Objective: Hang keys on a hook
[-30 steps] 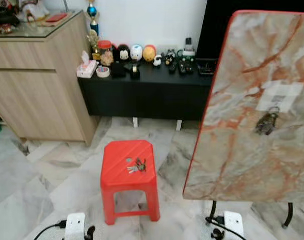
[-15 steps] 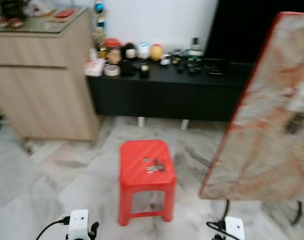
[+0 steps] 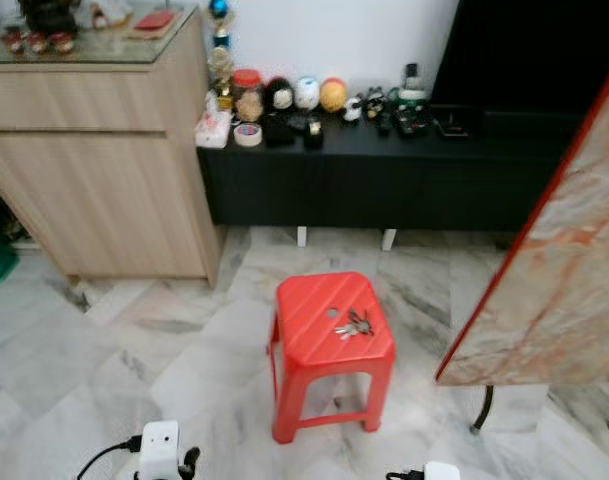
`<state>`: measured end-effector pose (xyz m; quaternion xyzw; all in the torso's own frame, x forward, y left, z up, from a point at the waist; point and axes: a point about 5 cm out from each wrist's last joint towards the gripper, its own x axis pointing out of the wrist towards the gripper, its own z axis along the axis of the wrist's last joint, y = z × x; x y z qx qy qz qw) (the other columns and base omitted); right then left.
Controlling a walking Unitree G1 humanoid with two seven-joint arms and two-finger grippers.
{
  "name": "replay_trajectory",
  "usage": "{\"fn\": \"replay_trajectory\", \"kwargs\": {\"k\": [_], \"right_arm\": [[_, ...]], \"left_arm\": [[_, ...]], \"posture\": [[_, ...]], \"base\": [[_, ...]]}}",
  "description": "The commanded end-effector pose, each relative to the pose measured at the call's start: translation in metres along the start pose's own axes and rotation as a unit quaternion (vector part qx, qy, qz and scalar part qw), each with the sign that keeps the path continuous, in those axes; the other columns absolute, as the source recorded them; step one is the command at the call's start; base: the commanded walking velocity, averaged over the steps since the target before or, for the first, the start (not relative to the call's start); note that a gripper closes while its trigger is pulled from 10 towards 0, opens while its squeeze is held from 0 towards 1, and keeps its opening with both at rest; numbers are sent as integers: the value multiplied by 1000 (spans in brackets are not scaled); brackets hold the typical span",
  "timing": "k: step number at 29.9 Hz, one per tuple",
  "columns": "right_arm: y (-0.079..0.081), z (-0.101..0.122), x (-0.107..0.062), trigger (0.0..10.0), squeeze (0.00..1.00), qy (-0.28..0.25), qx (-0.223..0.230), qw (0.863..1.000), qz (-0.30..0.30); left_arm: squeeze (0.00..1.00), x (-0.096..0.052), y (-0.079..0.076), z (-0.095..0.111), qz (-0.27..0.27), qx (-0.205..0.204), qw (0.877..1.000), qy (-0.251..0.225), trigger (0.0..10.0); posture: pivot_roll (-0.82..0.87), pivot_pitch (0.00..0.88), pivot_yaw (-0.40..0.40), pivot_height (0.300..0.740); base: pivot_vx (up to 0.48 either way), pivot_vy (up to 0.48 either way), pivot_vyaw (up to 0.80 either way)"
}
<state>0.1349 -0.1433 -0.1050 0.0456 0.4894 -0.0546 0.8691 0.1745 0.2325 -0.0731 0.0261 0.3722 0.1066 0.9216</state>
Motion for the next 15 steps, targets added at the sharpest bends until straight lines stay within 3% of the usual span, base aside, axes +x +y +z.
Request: {"fn": "replay_trajectory", "kwargs": {"k": [1, 15], "right_arm": [[-4, -1, 0, 10000, 0, 3, 5, 1000, -4], [-8, 1, 0, 10000, 0, 1, 5, 1000, -7]], "left_arm": [[0, 0, -6, 0, -6, 0, 1000, 1, 10000], [0, 0, -7, 0, -14, -8, 1000, -4, 10000]], "posture": [[14, 32, -40, 722], [16, 39, -42, 722]], "base": [[0, 0, 0], [0, 0, 0]]}}
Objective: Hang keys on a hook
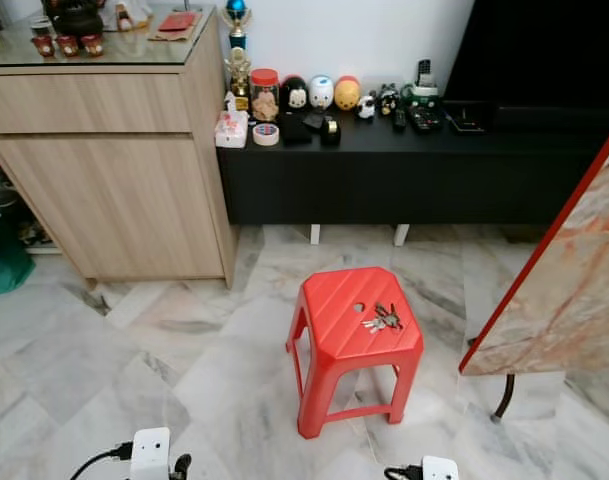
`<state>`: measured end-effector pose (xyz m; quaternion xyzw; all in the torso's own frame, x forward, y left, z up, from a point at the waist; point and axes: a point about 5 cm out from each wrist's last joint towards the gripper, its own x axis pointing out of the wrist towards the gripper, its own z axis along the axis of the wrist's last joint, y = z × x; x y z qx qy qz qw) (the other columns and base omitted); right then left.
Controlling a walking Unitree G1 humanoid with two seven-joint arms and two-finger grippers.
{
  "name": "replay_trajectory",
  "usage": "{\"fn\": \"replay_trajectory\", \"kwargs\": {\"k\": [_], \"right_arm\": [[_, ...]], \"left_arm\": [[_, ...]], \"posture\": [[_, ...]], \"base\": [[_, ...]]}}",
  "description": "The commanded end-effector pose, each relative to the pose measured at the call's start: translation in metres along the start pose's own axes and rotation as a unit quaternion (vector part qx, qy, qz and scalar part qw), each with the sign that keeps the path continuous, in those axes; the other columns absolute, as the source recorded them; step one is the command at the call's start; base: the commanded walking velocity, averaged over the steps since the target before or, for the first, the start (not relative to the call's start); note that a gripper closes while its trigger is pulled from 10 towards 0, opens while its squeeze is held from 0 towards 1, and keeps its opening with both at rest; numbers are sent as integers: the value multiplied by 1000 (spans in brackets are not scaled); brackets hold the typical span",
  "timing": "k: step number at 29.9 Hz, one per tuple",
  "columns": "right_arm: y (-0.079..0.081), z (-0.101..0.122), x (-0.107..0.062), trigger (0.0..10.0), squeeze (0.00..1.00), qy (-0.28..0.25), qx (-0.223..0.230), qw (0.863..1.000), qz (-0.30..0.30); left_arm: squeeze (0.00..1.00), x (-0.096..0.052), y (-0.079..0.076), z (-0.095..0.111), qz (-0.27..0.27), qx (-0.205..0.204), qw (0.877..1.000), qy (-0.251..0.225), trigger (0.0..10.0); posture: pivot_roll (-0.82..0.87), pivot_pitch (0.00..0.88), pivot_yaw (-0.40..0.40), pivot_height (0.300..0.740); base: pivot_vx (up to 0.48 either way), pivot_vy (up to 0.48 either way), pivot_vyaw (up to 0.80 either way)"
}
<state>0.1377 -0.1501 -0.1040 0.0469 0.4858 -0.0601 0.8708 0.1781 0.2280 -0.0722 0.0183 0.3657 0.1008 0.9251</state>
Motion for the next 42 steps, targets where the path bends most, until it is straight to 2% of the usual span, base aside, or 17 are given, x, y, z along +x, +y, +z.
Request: {"fn": "replay_trajectory", "kwargs": {"k": [1, 19, 42], "right_arm": [[-2, -2, 0, 10000, 0, 5, 1, 1000, -3], [-3, 0, 0, 10000, 0, 2, 1, 1000, 0], [-6, 1, 0, 10000, 0, 2, 3, 1000, -1]], "left_arm": [[0, -1, -3, -3, -7, -3, 1000, 0, 10000], [0, 0, -6, -1, -11, 2, 1000, -1, 10000], [0, -2, -4, -6, -12, 2, 1000, 11, 10000]], "posture": [[16, 39, -42, 722], [16, 37, -42, 722], [14, 7, -37, 722]], "base": [[0, 0, 0], [0, 0, 0], [273, 0, 0]]}}
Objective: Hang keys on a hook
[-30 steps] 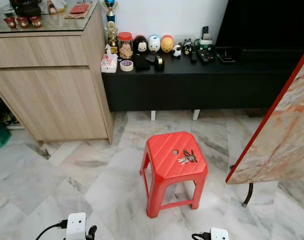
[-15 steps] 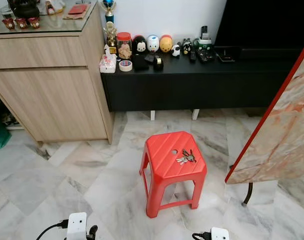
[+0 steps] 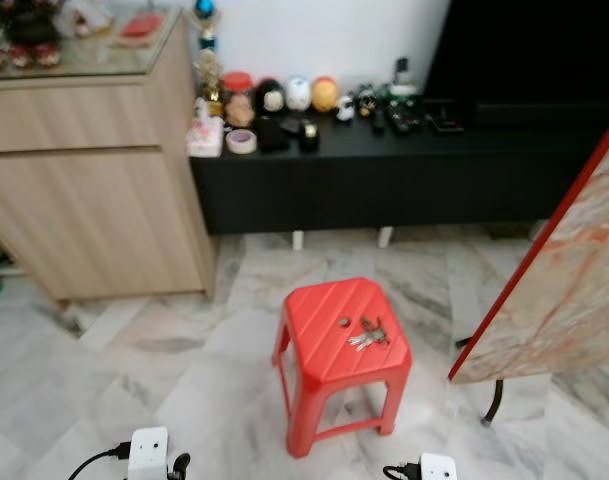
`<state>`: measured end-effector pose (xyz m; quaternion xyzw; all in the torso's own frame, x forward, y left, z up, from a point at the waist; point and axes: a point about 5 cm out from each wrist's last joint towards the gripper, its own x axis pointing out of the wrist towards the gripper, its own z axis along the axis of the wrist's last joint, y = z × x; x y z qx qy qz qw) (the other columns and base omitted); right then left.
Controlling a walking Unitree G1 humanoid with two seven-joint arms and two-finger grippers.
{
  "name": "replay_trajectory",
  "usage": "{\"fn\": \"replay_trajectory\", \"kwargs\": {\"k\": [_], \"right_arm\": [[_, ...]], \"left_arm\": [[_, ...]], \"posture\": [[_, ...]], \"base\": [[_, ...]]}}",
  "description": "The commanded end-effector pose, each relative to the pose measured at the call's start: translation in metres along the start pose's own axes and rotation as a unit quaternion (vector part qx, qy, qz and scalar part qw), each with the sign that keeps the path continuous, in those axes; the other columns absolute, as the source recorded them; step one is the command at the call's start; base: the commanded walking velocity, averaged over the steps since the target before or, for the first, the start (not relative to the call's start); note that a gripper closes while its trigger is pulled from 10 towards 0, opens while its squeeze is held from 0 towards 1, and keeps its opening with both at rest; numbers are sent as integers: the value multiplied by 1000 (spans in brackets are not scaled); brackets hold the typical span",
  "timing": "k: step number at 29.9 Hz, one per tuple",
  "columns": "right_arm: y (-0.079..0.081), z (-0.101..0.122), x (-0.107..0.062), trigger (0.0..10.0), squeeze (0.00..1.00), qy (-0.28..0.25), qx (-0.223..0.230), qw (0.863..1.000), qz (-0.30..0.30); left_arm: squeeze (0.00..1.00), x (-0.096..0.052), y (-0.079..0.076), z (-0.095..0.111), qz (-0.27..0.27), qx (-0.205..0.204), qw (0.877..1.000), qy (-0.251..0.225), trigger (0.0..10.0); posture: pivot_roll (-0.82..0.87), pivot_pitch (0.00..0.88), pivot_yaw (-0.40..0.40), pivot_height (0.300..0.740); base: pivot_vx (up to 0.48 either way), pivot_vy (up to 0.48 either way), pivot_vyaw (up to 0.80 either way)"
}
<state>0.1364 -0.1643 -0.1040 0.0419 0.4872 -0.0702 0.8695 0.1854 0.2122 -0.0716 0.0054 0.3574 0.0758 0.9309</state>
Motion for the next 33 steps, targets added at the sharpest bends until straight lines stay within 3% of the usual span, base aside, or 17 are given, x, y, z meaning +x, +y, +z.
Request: {"fn": "replay_trajectory", "kwargs": {"k": [1, 14, 27, 33], "right_arm": [[8, 0, 0, 10000, 0, 1, 3, 1000, 10], [8, 4, 0, 10000, 0, -10, -11, 1000, 12], [9, 4, 1, 10000, 0, -9, 2, 1000, 14], [9, 4, 1, 10000, 0, -10, 5, 1000, 14]], "left_arm": [[0, -5, 13, -11, 16, 6, 1000, 21, 10000], [0, -4, 12, -10, 17, 4, 1000, 21, 10000], [0, -4, 12, -9, 20, 7, 1000, 19, 10000], [0, -4, 13, -9, 23, 10, 1000, 16, 10000]], "posture": [[14, 7, -37, 722], [13, 31, -45, 722], [17, 40, -47, 722], [17, 39, -47, 722]], "base": [[285, 0, 0], [284, 0, 0], [282, 0, 108], [0, 0, 0]]}}
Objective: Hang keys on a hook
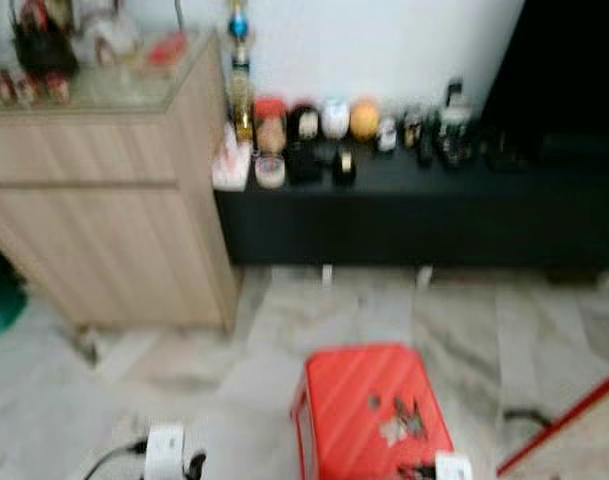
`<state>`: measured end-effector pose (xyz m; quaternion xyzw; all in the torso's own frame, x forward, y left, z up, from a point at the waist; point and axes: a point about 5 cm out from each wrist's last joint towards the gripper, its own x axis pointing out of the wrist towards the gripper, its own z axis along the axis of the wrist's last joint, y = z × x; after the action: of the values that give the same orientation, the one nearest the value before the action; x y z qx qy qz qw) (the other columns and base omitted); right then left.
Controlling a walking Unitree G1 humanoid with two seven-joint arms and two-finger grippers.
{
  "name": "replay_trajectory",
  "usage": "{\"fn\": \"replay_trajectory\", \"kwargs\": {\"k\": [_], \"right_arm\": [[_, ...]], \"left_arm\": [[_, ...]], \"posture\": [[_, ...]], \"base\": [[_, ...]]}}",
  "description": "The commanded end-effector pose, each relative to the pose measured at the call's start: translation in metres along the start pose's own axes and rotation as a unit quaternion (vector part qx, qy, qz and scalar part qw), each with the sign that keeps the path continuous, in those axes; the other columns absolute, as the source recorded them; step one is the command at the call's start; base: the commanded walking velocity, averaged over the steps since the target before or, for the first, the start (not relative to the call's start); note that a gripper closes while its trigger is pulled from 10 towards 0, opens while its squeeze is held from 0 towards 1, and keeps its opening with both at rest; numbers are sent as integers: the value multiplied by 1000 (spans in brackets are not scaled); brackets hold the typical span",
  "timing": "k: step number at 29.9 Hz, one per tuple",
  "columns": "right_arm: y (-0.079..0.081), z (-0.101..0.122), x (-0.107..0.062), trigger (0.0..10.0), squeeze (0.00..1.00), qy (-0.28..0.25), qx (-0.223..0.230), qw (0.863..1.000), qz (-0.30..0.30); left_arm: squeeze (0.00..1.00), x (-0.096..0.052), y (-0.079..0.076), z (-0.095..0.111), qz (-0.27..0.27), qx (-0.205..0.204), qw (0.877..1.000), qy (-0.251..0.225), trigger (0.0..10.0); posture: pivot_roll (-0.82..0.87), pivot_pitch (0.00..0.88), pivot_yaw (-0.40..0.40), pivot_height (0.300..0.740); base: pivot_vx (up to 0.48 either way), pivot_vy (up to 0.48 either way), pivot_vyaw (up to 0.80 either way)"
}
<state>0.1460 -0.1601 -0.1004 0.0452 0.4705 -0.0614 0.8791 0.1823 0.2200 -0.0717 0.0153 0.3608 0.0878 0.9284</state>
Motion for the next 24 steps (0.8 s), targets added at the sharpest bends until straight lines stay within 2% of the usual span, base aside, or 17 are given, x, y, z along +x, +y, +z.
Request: {"fn": "replay_trajectory", "kwargs": {"k": [1, 8, 16, 17, 18, 19, 20, 24], "right_arm": [[3, -5, -1, 10000, 0, 8, 6, 1000, 3], [3, -2, -1, 10000, 0, -9, 8, 1000, -2], [1, 8, -3, 10000, 0, -78, 17, 997, -16], [-3, 38, 1, 10000, 0, -119, 13, 993, -17], [-10, 108, 4, 10000, 0, -213, 2, 977, -22], [-10, 108, 4, 10000, 0, -213, 2, 977, -22], [-11, 134, 1, 10000, 0, -253, -5, 967, -25], [-16, 156, -5, 10000, 0, -312, -3, 949, -39]], "left_arm": [[0, -2, 5, -7, 9, 5, 1000, 13, 10000], [0, -2, 5, -6, 9, 4, 1000, 11, 10000], [0, -3, 6, -6, 10, 4, 1000, 4, 10000], [0, -3, 6, -6, 10, 3, 1000, 4, 10000], [0, -3, 5, -6, 9, 3, 1000, 2, 10000], [0, -3, 5, -6, 9, 3, 1000, 2, 10000], [0, -3, 5, -6, 9, 2, 1000, 2, 10000], [0, -3, 3, -6, 8, 2, 1000, -1, 10000]], "posture": [[17, 40, -47, 722], [17, 41, -48, 722], [14, 42, -49, 722], [14, 42, -50, 722], [16, 43, -52, 722], [16, 43, -52, 722], [17, 43, -53, 722], [13, 41, -56, 722]], "base": [[0, 0, 0], [0, 0, 0], [0, 0, 0], [0, 0, 0], [0, 0, 0], [0, 0, 0], [0, 0, 0], [0, 0, 0]]}}
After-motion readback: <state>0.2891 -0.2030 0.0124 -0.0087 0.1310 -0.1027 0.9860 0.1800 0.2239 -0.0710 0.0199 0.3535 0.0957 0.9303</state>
